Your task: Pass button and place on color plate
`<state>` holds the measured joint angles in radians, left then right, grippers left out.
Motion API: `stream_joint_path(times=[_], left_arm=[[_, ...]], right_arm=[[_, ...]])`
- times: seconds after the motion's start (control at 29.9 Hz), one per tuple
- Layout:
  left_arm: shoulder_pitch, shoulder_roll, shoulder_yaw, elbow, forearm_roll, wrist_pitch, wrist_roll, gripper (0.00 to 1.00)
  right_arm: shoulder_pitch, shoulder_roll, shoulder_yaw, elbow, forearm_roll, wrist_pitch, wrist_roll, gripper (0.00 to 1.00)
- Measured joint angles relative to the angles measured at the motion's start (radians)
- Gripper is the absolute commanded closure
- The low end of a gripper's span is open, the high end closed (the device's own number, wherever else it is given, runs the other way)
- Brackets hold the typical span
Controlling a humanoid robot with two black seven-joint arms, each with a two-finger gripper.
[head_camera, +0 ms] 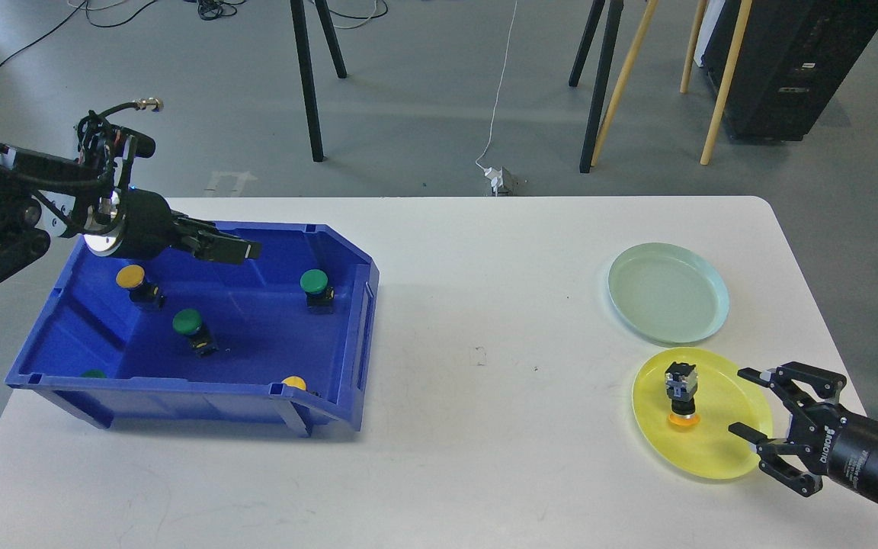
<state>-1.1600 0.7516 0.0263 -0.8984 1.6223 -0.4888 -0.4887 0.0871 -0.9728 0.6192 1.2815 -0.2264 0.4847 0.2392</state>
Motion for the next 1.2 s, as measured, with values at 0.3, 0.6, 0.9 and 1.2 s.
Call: stream_joint_path(times=[0.3, 0.6, 0.9, 1.2], left_arm=[[-0.019, 0.015, 0.001, -0.047, 0.105, 0.0, 0.0, 0.06], [-0.018, 0.012, 0.104, -0.051, 0.226, 0.001, 0.0, 0.06], [0.02, 0.002, 0.19, -0.035, 0.256, 0.0, 0.0, 0.06], [0.054, -0.038, 0.192, 0.009, 0.289, 0.0, 0.0, 0.12]], right_arm=[[0.0, -0.007, 0.089, -0.008, 0.158, 0.004, -0.006, 0.01], [0.0, -0.002, 0.115, -0.007, 0.161, 0.004, -0.008, 0.01], [-0.008, -0.002, 0.114, -0.005, 0.162, 0.004, -0.005, 0.01], [-0.01, -0.003, 0.115, 0.003, 0.162, 0.004, -0.004, 0.01]])
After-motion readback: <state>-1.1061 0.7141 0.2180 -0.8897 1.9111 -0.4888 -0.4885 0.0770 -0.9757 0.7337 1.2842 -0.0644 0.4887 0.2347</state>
